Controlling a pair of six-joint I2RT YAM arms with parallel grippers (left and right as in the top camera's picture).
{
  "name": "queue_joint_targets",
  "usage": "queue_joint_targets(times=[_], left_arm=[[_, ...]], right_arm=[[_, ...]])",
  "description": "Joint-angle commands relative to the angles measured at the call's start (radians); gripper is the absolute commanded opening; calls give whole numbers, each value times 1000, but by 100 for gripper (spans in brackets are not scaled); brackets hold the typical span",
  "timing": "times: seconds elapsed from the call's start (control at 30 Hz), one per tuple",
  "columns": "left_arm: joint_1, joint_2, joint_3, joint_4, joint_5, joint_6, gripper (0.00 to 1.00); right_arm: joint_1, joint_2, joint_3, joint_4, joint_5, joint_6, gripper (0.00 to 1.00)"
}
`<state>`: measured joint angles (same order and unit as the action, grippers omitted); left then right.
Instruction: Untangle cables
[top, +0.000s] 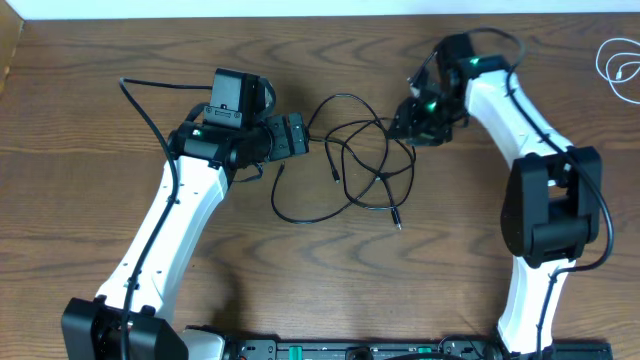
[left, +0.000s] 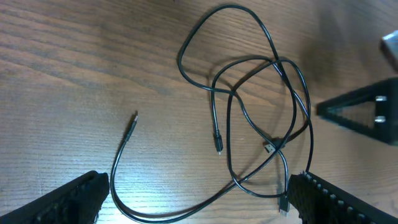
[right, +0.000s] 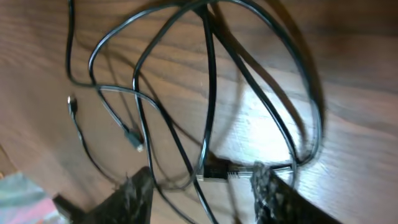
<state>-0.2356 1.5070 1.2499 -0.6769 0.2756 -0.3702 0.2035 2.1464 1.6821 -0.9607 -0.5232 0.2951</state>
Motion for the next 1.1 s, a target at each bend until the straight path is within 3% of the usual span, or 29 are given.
queue_joint_targets(times=[0.0,0.23,0.5,0.53,0.63,0.73,1.07], left_arm=[[4,-11,11,-10,0,-5,97],[4,-11,10,-26,0,-5,97],[4,-9,2,-25,-1,-5,97],[4,-9,2,-25,-1,-5,97],[4,-9,2,-25,0,-5,97],[4,-9,2,-25,0,-5,97],[4,-9,2,-25,-61,-5,97]], right_arm=[[29,7,-68,72,1,95,43],[57,9,-190,255,0,209,36],[113,27,-225,376,-17,233,29],[120,27,-225,387,-17,233,26],[147,31,-225,447,-18,232,1],[145,18,-202,490,-48,212,1],[104,-211,157,251,-166,43,1]])
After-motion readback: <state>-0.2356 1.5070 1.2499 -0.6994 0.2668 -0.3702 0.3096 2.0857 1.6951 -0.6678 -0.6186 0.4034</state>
